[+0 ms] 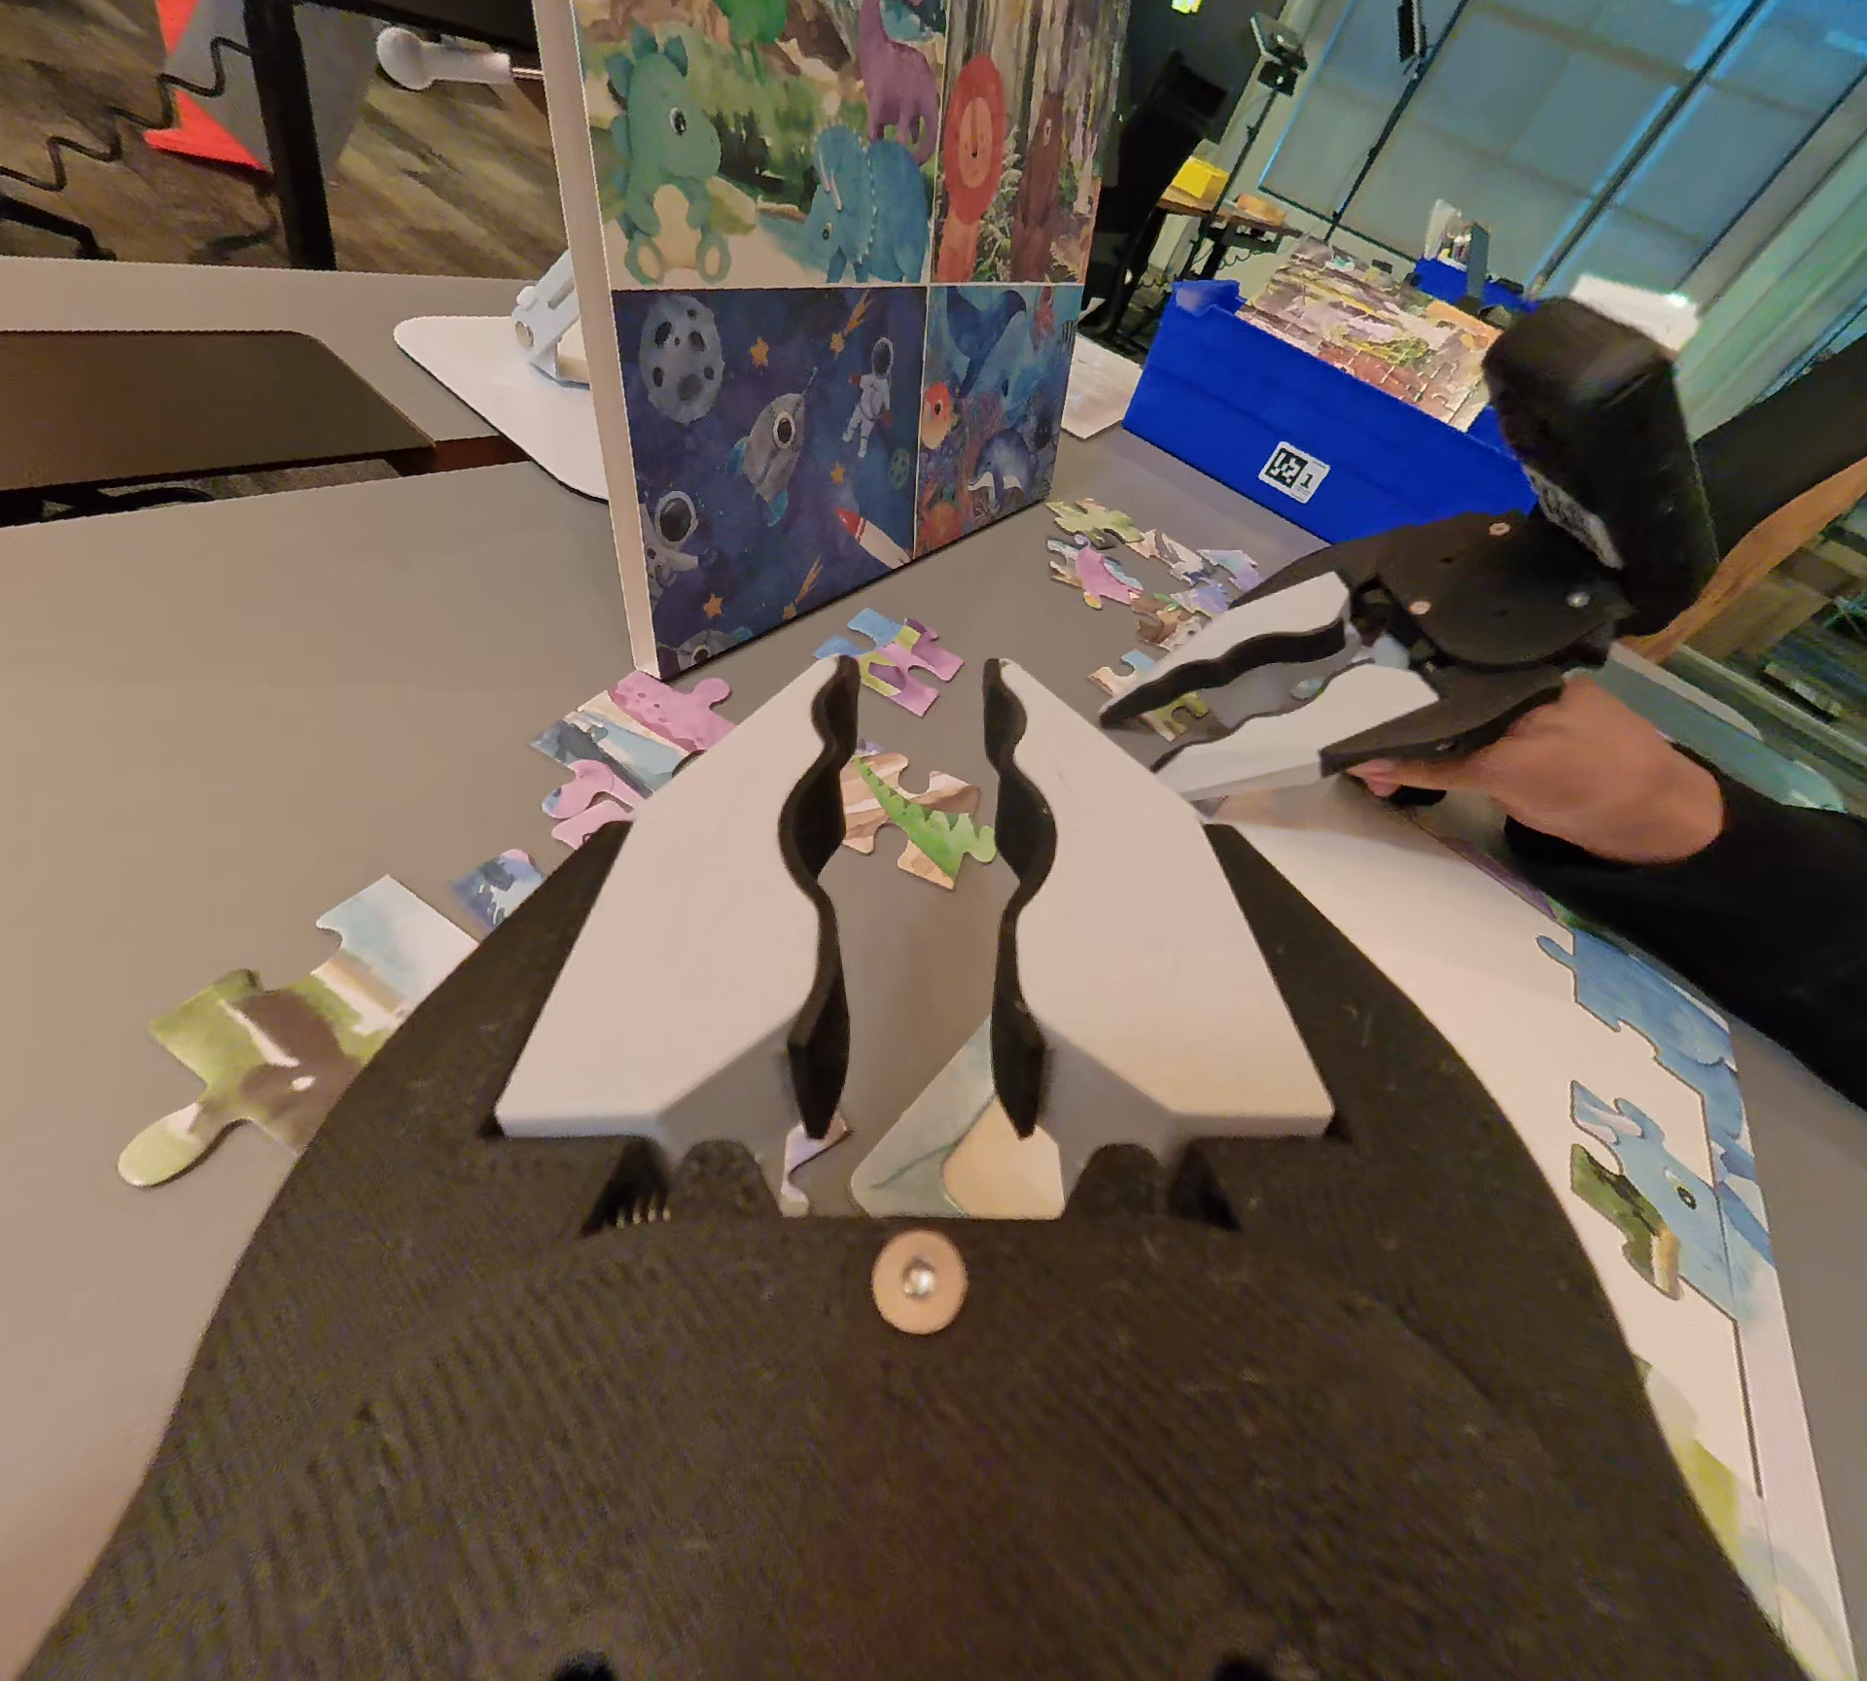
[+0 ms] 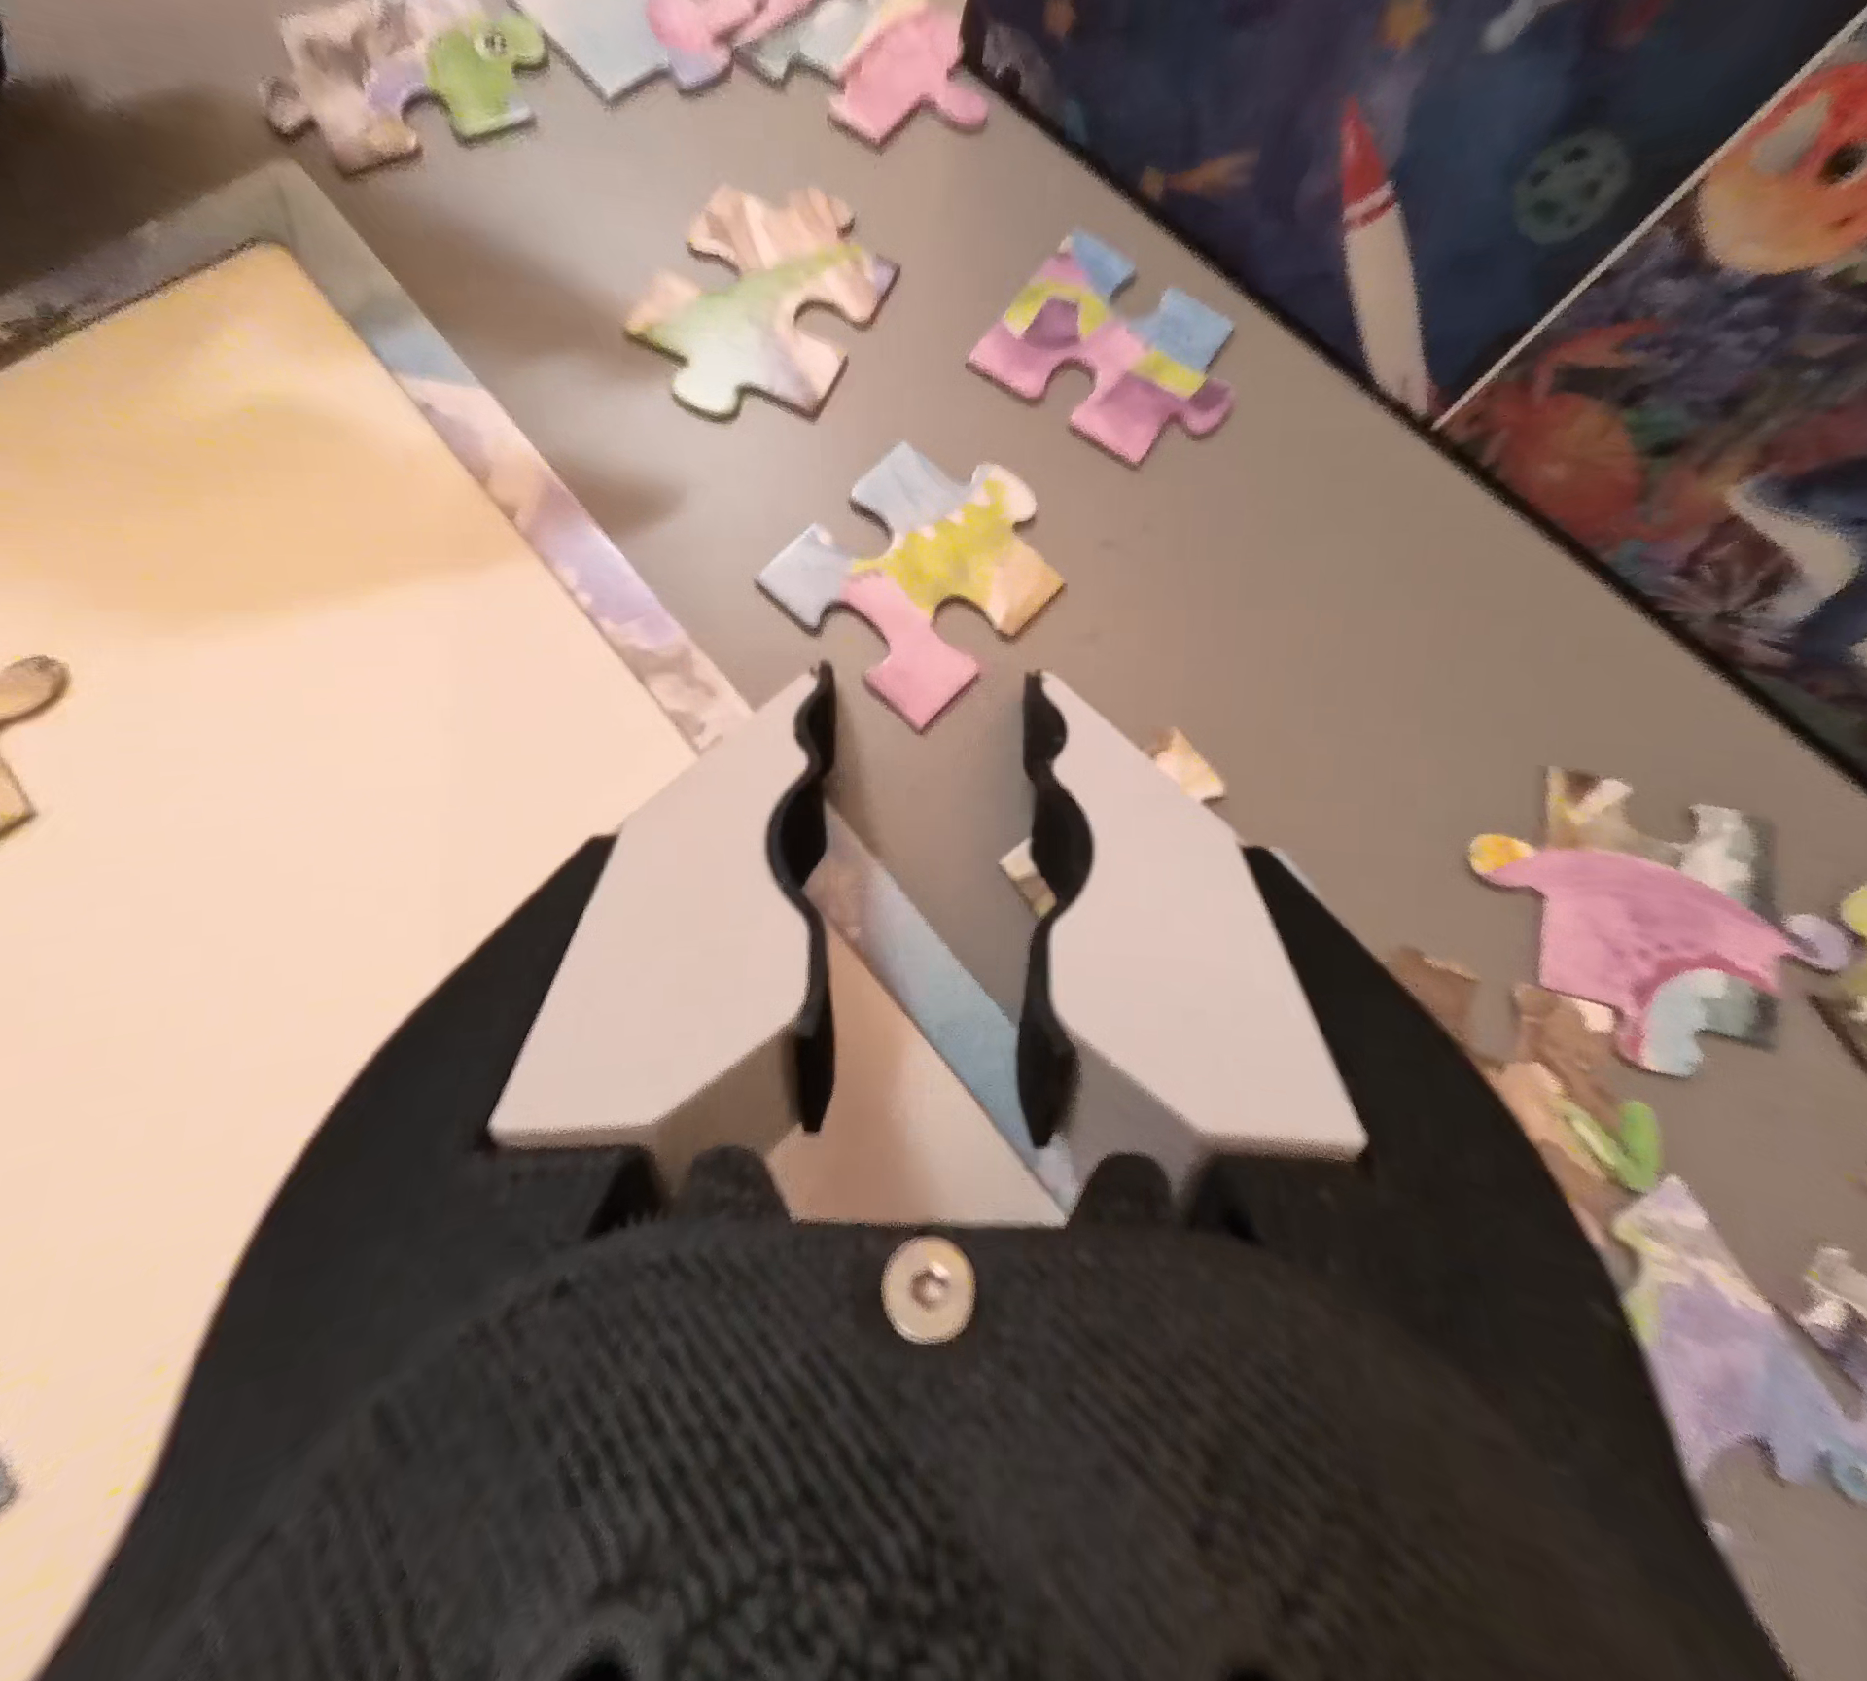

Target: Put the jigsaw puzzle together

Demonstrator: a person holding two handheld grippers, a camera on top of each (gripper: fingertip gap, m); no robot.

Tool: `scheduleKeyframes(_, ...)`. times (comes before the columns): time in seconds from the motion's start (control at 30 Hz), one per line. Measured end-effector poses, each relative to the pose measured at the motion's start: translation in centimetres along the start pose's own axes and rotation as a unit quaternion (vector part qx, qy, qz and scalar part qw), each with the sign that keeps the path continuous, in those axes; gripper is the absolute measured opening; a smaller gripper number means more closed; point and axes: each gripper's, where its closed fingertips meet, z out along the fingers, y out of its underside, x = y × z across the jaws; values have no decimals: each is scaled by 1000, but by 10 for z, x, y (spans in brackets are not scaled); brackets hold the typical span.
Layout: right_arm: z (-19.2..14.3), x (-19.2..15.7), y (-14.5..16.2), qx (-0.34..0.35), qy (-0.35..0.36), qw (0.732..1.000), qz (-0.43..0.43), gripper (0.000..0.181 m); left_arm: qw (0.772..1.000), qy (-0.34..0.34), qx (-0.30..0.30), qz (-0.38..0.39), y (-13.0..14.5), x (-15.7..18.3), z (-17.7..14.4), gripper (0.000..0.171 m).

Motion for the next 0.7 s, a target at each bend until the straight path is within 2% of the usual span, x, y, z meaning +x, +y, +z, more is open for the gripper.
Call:
scheduleKeyframes(0.2,-6,31,6,-11,71,997,-4,19,1000,-1,-3,4,1,1,1,22)
scheduleKeyframes(0.27,-7,28,2,7,57,998,2,20,1000,-2,-3,3,1,0,1,22)
scheduleKeyframes(0.4,-2,1,-12,32,-18,999,38,39,1000,1,1,-2,0,0,0,22)
scheduleKeyframes(0.5,7,0,-4,-6,-2,1000,27,59,1000,1,0,0,0,1,1,23)
scheduleKeyframes(0.7,13,-3,-9,-7,-5,999,38,61,1000,0,-7,0,4,-1,2,23)
